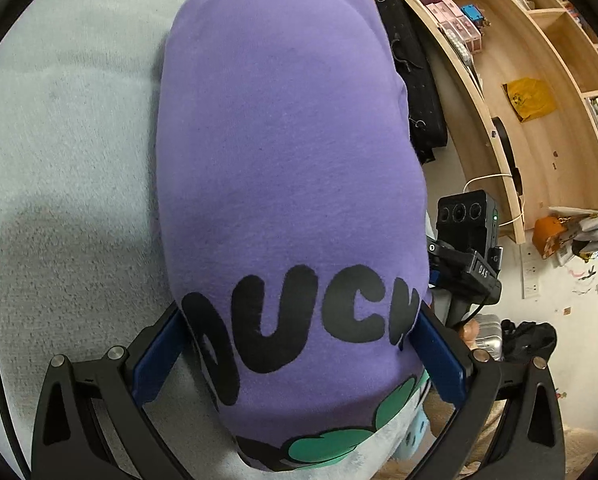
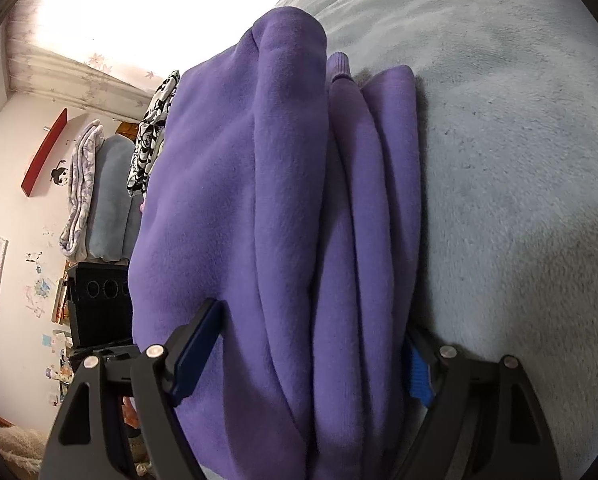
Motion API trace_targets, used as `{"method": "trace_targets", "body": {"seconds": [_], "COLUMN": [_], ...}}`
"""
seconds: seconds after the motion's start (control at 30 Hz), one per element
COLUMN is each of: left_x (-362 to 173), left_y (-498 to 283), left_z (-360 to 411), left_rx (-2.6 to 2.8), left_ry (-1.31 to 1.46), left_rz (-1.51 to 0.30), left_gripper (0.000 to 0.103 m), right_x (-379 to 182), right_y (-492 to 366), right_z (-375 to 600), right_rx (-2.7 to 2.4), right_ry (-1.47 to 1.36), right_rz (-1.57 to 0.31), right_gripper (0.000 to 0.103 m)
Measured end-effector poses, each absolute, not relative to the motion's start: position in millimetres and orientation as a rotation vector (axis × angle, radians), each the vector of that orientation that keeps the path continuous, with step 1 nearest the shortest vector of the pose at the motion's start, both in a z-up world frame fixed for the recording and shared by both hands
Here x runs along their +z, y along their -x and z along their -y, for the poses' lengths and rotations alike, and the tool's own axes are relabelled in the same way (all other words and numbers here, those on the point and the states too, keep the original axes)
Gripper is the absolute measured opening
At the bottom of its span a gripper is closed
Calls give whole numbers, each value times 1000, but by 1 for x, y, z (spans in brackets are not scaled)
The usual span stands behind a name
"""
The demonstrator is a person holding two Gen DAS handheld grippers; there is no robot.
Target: Fold large clothes
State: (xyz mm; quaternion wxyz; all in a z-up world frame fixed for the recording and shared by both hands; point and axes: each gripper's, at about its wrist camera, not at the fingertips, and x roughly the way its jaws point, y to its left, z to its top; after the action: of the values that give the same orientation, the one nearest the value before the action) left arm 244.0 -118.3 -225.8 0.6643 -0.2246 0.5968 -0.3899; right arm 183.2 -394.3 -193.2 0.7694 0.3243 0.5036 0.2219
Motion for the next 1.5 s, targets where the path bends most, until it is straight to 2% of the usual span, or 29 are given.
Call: {"method": "trace_targets", "body": {"seconds": [0.07,0.17,0.33,0.43,0.57,0.83,0.97,1.3,1.5], "left_x": [-232,-232,-211,-187,-151,-108,-104,-134,-109], "left_y": [-244,-243,-231,-219,-208,-197,-184,-181,-177], "left_z": [122,131,147,151,149,124,87,55,32], "left_rx": [-880,-859,-758,-699,-652,-640,-651,-668,-658], "left_ry": [520,521,440,321,219,212,195,256,283], "left_rz": [-1370,-1381,-1329,-1238,-1105,-990,-947,-1030,-944], "left_gripper": [103,103,103,102,100,99,98,98,98], "right_x": [-193,-192,-168,-149,-132,-97,-86,-100,-72], "right_y": [-182,-182,-172,-165,-157,-137,-130,-120,-123], "right_z": [394,391,376,359,347,317,305,288,272], "right_rx": [474,459,386,345,336,344,354,341,373], "right_ry": [-689,-681,-535,-419,-418,-405,-395,-395,-353], "right_rz": [-1083,-1068,-1010,-968,-922,-816,-787,-847,-785], "right_gripper": [79,70,47,44,42,41,41,41,41]}}
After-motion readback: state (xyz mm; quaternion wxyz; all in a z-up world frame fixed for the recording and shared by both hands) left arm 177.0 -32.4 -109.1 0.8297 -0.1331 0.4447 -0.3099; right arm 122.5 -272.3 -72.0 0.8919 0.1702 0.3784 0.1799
